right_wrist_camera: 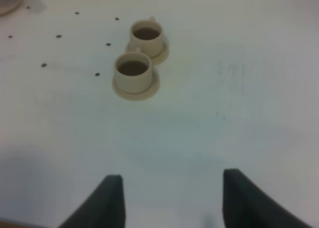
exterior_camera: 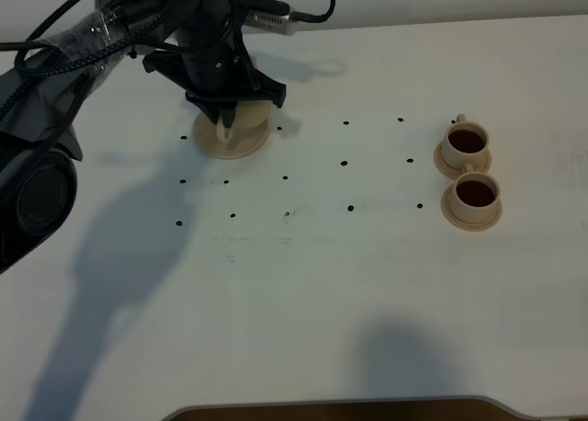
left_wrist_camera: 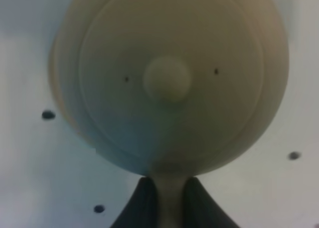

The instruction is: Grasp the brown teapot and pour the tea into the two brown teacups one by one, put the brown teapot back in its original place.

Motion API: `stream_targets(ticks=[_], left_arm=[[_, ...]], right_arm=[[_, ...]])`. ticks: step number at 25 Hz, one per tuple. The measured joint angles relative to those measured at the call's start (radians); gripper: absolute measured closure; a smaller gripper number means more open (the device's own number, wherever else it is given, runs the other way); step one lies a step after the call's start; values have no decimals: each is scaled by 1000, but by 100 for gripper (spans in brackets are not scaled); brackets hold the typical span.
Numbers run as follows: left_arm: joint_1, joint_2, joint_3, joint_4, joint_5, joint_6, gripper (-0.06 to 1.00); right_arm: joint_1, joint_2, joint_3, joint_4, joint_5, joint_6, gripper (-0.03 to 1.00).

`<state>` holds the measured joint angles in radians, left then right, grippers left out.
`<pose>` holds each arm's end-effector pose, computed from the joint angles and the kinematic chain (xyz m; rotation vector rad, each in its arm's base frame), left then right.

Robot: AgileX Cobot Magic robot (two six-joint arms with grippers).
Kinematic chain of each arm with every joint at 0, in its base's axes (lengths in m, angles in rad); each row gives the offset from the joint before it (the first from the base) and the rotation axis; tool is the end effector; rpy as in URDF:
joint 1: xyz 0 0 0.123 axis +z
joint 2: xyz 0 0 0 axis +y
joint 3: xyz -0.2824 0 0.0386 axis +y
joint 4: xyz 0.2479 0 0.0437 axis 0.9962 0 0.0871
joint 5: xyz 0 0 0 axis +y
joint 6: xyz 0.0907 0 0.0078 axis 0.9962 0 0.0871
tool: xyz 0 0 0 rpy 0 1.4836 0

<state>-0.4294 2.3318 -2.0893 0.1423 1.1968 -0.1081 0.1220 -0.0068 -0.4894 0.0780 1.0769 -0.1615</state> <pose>0.4538 -0.1946 0.1957 0.5162 2.8462 0.1086 -0.0062 0.0055 0.2731 -0.2955 2.0412 0.0693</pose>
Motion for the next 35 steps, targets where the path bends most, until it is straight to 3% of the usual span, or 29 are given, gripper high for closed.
stream_targets(ticks=[35], left_arm=[[28, 35, 48, 29, 0, 4, 81]], right_arm=[[0, 0, 0, 0, 0, 0, 53]])
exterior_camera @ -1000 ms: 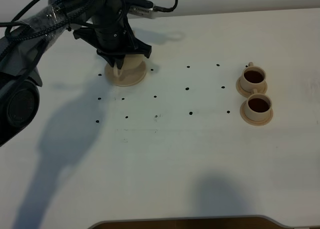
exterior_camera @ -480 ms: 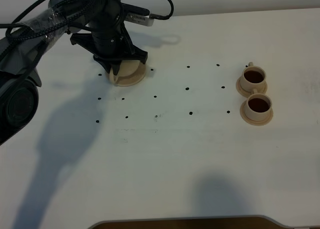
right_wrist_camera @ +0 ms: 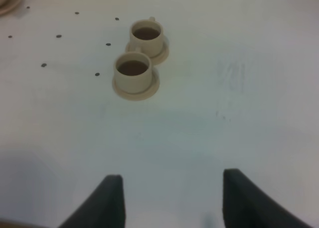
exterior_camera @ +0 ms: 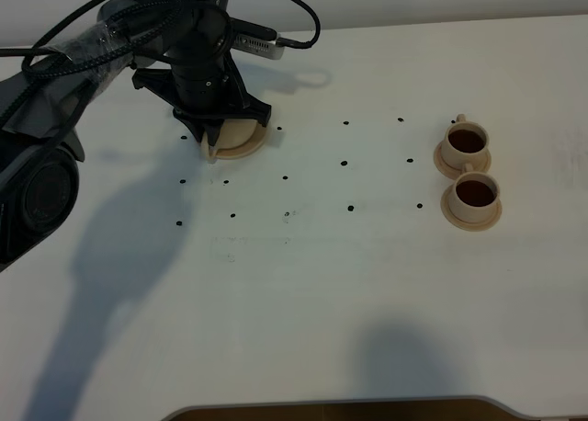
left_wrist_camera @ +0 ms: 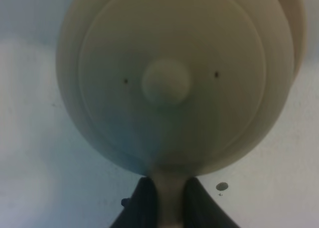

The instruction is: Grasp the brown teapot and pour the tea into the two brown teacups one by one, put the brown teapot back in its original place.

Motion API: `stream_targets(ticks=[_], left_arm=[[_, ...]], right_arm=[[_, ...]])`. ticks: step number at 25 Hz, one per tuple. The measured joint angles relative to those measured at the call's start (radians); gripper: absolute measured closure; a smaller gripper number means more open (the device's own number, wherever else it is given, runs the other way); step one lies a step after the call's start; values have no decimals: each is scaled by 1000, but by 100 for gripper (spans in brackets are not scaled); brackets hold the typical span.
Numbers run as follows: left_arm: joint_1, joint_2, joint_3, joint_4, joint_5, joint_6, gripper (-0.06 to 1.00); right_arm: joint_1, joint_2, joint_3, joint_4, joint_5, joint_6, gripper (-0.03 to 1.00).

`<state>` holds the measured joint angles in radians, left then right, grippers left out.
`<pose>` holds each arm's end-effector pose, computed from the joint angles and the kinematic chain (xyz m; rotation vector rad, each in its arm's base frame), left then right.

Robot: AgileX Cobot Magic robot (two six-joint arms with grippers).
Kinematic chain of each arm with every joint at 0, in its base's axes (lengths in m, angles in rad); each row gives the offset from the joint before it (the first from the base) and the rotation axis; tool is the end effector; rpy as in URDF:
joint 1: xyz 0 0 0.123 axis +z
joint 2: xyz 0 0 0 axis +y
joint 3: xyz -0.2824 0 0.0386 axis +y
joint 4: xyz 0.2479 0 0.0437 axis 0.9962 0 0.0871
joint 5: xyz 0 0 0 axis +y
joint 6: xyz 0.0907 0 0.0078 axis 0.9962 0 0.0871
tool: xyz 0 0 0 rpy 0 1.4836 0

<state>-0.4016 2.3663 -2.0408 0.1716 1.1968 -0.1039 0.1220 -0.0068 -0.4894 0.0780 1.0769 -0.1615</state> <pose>0.4567 -0.1782 0.1662 0.5155 2.9187 0.1855 -0.0062 0.0055 0.2731 -0.2955 2.0412 0.0693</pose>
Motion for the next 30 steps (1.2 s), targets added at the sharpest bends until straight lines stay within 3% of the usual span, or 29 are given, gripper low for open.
stream_targets(ticks=[4, 10, 13, 22, 30], left_arm=[[0, 0, 0, 3, 0, 2, 75], [0, 0, 0, 8, 0, 8, 50], [0, -10, 0, 3, 0, 10, 44], [-27, -187, 27, -105, 1, 82, 42], [-61, -472, 345, -128, 1, 104, 42]], right_arm=[[0, 0, 0, 0, 0, 1, 53], [0, 0, 0, 0, 0, 1, 53], [0, 0, 0, 0, 0, 1, 53], [0, 0, 0, 0, 0, 1, 53], [0, 0, 0, 0, 0, 1, 53]])
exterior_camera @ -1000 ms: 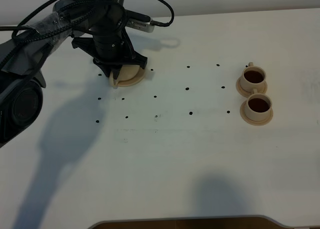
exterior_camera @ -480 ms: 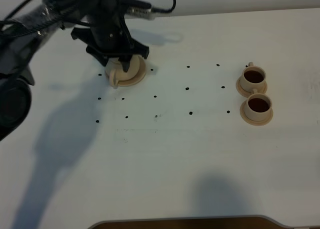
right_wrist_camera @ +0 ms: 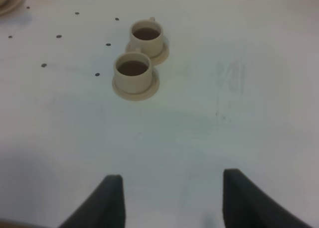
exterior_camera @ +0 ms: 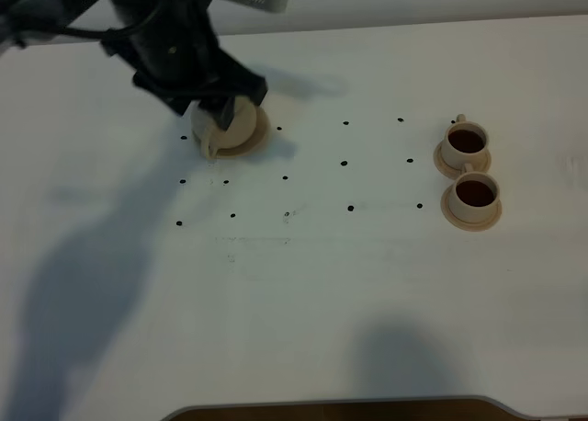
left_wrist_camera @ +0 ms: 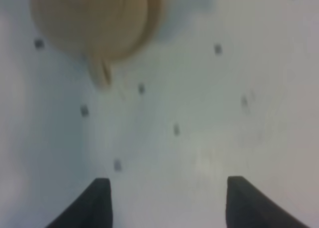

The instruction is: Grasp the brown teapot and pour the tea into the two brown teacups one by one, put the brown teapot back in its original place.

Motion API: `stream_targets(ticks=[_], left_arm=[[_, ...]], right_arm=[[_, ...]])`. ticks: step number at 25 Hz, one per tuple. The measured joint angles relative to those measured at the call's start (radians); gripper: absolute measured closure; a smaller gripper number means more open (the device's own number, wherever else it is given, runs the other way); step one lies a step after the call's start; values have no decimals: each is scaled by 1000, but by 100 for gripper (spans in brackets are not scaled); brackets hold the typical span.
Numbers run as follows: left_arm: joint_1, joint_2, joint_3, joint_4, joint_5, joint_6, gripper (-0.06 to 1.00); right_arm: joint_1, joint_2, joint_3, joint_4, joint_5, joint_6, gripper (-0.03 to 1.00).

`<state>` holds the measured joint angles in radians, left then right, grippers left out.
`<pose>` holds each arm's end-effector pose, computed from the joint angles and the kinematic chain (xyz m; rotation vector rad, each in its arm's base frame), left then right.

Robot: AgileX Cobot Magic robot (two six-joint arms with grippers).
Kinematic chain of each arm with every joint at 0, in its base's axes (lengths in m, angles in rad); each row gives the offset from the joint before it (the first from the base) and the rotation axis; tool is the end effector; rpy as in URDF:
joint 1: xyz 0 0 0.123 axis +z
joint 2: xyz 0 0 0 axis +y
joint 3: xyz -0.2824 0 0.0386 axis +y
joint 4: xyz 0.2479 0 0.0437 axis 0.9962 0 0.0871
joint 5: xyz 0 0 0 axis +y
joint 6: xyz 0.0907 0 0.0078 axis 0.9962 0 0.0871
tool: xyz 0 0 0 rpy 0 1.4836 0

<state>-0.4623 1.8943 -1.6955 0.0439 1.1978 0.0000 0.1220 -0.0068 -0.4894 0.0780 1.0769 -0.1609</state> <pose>0.3610 -0.1757 0.2845 0.6740 2.7972 -0.0264 -0.0062 0.0055 0.2731 -0.2949 2.0413 0.0697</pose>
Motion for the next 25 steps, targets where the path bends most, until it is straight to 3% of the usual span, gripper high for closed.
stream_targets(ticks=[12, 25], left_arm=[[0, -455, 617, -20, -1, 0, 42], [0, -779, 980, -55, -3, 0, 42]], right_arm=[[0, 0, 0, 0, 0, 0, 53], [0, 0, 0, 0, 0, 0, 53]])
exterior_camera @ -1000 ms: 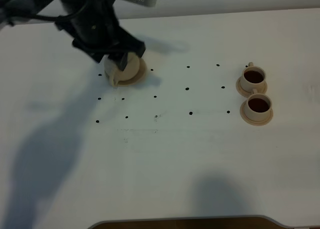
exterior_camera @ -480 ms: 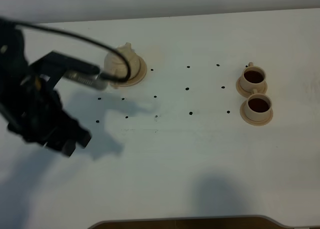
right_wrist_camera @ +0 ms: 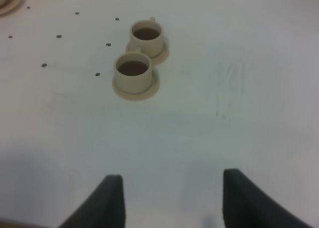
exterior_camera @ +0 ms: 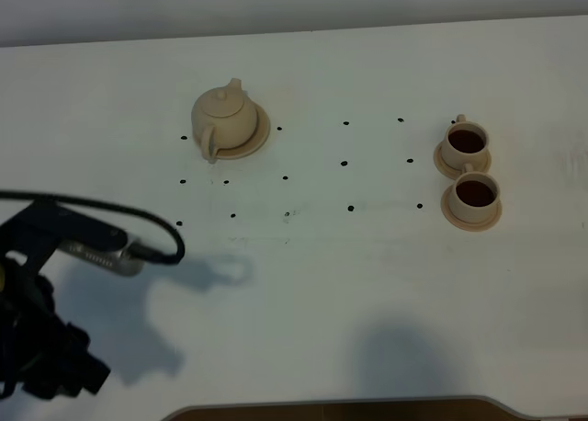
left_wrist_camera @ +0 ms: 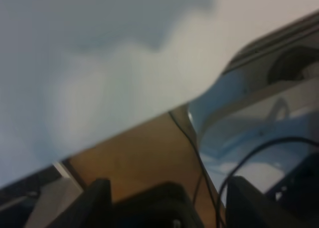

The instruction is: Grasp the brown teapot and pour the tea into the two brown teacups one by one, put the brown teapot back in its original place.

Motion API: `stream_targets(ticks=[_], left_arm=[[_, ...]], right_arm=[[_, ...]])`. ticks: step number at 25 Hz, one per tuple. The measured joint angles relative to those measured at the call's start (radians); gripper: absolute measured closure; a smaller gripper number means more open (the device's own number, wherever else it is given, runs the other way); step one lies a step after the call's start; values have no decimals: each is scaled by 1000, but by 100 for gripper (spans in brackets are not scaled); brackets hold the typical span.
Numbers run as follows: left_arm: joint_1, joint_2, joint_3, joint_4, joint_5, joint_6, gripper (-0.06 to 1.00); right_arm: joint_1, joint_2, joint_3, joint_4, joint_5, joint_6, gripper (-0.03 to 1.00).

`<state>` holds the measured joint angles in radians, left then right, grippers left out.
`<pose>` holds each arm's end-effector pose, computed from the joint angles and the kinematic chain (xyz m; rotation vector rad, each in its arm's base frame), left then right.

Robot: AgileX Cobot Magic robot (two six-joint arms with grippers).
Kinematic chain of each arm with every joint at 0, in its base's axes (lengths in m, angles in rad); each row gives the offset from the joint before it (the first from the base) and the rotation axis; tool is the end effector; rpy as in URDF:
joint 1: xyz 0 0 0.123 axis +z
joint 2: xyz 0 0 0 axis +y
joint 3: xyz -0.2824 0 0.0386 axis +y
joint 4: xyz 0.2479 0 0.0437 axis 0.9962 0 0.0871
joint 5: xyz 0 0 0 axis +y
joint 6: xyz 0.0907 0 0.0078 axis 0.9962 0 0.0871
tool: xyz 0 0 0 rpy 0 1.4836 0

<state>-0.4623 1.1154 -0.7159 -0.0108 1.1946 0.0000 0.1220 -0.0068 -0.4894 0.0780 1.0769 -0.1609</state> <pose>0.1442 -0.0729 0.2466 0.7005 3.0008 -0.0378 -0.0062 0.0055 0.2731 -0.2949 2.0413 0.0697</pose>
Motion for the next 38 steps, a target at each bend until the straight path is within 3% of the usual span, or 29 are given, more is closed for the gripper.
stream_targets(ticks=[8, 11, 21, 25, 29, 38], left_arm=[[1, -80, 184, -5, -129, 0, 42], [35, -117, 202, -5, -150, 0, 42], [390, -435, 202, -5, -155, 0, 42], [482, -570, 202, -5, -153, 0, 42], [519, -698, 204, -5, -152, 0, 42], [521, -896, 208, -5, -152, 5, 42]], right_arm=[[0, 0, 0, 0, 0, 0, 53], [0, 0, 0, 0, 0, 0, 53], [0, 0, 0, 0, 0, 0, 53], [0, 0, 0, 0, 0, 0, 53], [0, 0, 0, 0, 0, 0, 53], [0, 0, 0, 0, 0, 0, 53]])
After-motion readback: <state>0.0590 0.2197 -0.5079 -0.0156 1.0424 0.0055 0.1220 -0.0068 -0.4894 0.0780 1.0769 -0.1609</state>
